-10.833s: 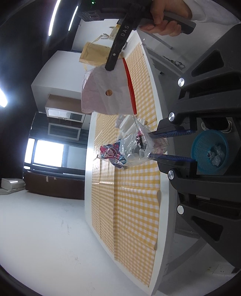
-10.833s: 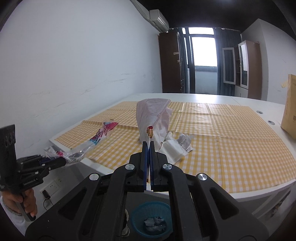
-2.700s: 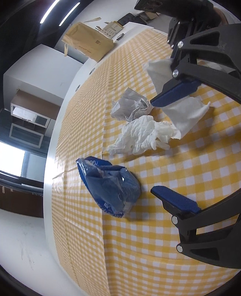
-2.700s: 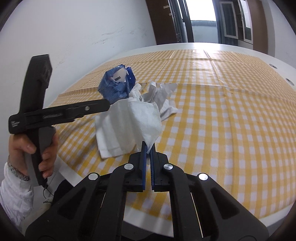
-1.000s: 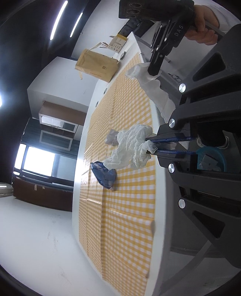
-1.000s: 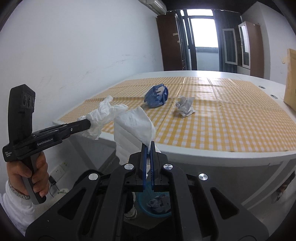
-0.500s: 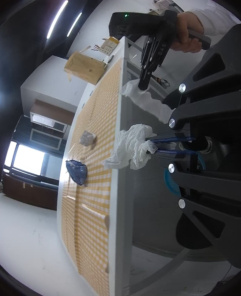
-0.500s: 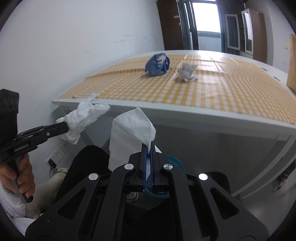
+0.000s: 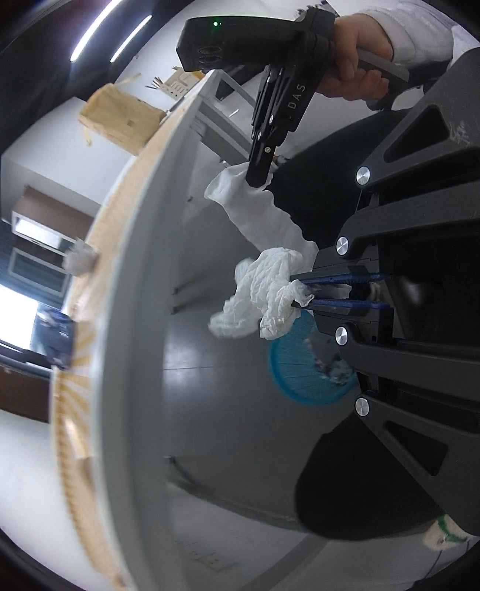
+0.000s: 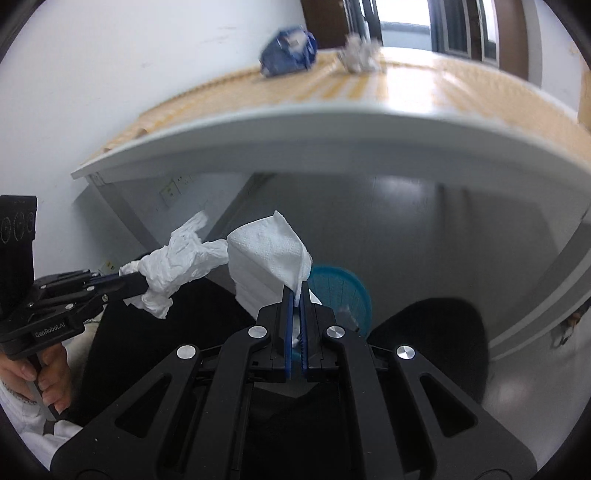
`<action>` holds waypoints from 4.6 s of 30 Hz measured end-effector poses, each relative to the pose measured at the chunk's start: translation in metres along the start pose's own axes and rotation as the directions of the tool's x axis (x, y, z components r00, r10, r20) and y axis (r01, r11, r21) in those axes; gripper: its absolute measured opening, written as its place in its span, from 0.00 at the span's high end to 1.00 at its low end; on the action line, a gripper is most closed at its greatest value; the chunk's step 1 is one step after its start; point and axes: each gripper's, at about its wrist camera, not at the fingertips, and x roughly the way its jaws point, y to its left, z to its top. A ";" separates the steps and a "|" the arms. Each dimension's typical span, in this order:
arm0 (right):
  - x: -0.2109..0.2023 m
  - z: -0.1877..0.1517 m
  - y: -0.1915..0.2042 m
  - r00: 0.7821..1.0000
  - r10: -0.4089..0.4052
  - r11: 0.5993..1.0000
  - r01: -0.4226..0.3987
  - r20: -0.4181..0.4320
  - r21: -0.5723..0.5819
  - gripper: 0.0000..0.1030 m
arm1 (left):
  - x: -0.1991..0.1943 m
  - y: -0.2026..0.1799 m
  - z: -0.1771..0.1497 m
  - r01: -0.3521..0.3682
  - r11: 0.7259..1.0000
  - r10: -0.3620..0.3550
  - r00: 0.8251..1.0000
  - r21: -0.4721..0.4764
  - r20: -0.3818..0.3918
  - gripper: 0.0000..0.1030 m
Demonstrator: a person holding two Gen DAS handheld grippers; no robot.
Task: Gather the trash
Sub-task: 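Carry the white tissue and paper towel down over the blue basket, then open the left tool and right tool to drop the paper into the basket, then raise both tools up to the blue bag and white paper on the table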
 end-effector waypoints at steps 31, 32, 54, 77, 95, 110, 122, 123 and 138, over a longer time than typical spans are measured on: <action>0.175 -0.009 -0.058 0.953 -0.002 0.975 0.070 -0.303 0.212 0.97 | 0.175 0.082 0.008 -0.106 0.973 0.043 0.956 -0.206 -0.291 0.94; 0.180 -0.008 -0.059 0.950 -0.002 0.973 0.074 -0.312 0.219 0.97 | 0.180 0.085 0.008 -0.113 0.970 0.045 0.953 -0.214 -0.298 0.94; 0.325 0.000 -0.078 0.858 -0.062 0.955 0.200 -0.511 0.220 0.98 | 0.271 0.131 0.015 -0.248 0.923 0.082 0.874 -0.295 -0.478 0.94; 0.386 -0.016 -0.109 0.783 -0.010 0.912 0.262 -0.622 0.315 0.85 | 0.319 0.158 0.018 -0.298 0.873 0.068 0.858 -0.386 -0.508 0.59; 0.338 -0.008 -0.067 0.810 -0.144 0.956 0.263 -0.569 0.131 0.70 | 0.281 0.142 0.023 -0.293 0.912 0.131 0.870 -0.286 -0.475 0.54; 0.216 0.007 -0.027 0.931 -0.199 0.975 0.218 -0.307 0.030 0.51 | 0.182 0.094 0.027 -0.194 0.973 0.152 0.948 -0.127 -0.281 0.37; 0.135 -0.002 -0.012 0.970 -0.141 0.986 0.156 -0.198 0.062 0.44 | 0.108 0.056 0.013 -0.170 0.983 0.152 0.968 -0.076 -0.200 0.24; 0.129 -0.003 -0.012 0.972 -0.139 0.986 0.153 -0.189 0.065 0.44 | 0.103 0.053 0.013 -0.169 0.983 0.153 0.970 -0.072 -0.189 0.23; 0.010 -0.002 0.008 0.993 -0.115 0.993 0.115 0.029 0.017 0.16 | -0.004 -0.008 0.022 -0.202 0.973 0.188 0.974 0.110 0.123 0.06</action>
